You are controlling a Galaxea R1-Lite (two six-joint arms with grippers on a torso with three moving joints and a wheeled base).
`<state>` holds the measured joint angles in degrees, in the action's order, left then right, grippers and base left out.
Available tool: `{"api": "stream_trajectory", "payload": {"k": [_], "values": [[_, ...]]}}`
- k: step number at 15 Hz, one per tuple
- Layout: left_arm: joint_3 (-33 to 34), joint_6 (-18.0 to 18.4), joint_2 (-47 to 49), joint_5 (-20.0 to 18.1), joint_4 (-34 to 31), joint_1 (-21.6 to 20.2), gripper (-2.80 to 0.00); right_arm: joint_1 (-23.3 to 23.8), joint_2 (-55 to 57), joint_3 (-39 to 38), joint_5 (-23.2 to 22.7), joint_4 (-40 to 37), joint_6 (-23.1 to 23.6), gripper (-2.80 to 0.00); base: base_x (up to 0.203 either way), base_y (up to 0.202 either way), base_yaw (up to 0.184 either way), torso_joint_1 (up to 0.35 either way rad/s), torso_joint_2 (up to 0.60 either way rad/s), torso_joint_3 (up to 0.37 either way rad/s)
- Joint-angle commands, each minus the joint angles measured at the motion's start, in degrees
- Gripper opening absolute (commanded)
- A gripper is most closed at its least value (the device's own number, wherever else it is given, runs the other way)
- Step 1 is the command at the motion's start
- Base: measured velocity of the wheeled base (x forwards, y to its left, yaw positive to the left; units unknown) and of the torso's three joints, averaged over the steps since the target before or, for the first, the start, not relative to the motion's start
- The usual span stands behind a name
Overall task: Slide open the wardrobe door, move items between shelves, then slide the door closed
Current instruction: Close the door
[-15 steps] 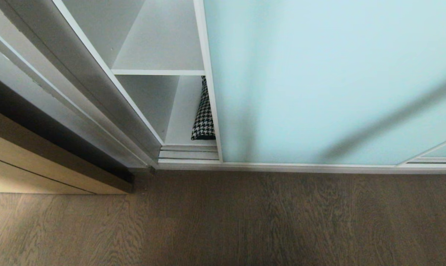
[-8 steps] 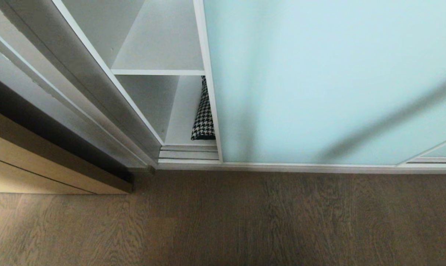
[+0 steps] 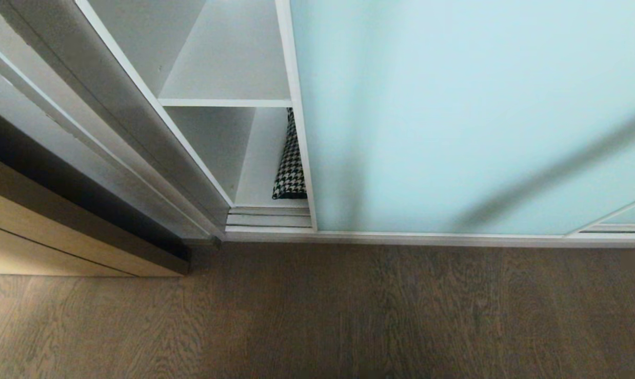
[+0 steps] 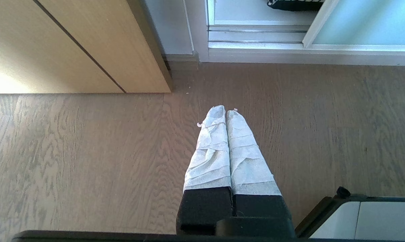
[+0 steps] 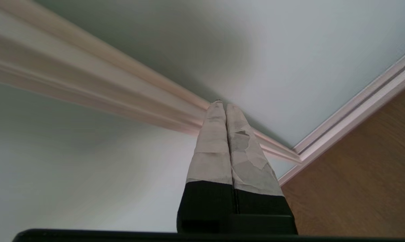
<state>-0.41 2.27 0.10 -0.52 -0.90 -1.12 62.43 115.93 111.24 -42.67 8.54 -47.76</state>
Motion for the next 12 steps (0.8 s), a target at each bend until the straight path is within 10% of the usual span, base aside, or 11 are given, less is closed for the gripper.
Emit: {"api": "stream_trajectory", "payload": {"k": [1,12], "values": [[-0.02,0.01,0.07,0.0,0.02,-0.02,-2.8,-0.51,0.66,-0.05,-0.27,1.32,-0.6,-2.8,0.0,0.0,0.0,0.0,0.0,0.0],[-0.02,0.01,-0.01,0.0,0.02,-0.02,-2.8,-2.93,3.51,-0.06,-0.14,6.67,-3.04,-2.8,0.0,0.0,0.0,0.0,0.0,0.0]]}}
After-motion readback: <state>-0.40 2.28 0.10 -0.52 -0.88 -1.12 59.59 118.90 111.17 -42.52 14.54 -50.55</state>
